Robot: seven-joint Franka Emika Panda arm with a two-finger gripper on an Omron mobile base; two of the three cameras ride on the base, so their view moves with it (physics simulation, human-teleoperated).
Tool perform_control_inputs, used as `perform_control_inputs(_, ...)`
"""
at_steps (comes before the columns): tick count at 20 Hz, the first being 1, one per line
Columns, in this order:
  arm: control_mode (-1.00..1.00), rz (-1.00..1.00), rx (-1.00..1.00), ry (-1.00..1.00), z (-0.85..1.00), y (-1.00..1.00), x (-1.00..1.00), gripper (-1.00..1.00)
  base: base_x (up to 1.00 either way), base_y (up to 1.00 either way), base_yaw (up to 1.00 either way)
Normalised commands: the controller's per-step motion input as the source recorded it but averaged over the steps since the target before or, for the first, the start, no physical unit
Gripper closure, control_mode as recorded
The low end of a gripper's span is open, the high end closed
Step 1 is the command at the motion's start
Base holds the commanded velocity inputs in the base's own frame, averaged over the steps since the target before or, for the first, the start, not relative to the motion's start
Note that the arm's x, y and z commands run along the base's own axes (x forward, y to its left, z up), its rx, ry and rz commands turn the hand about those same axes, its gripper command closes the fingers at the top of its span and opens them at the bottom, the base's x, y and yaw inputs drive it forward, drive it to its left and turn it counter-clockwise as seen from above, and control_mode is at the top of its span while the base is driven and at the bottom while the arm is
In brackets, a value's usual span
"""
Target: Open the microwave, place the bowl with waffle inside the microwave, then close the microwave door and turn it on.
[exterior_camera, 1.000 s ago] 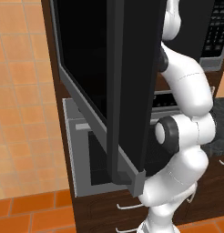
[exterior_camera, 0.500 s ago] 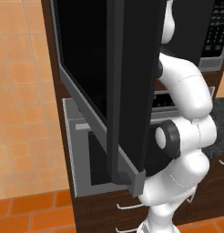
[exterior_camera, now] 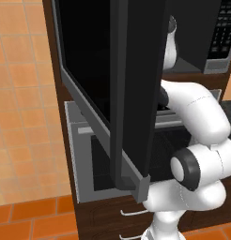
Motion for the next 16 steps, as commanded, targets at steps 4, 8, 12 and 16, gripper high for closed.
perform_control_inputs(4,-1.0,-0.01,0.0,-0.09,0.71,0.04,0.0,-1.0,0.0,0.0,0.0)
perform_control_inputs(8,-1.0,0.0,0.0,-0.1,0.41,0.04,-0.54,-1.0,0.0,0.0,0.0)
perform_control_inputs(12,-1.0,0.0,-0.06,0.0,-0.03,0.0,-1.0,-1.0,0.0,0.0,0.0)
perform_control_inputs(16,-1.0,0.0,-0.02,-0.01,0.0,0.0,-1.0,-1.0,0.0,0.0,0.0)
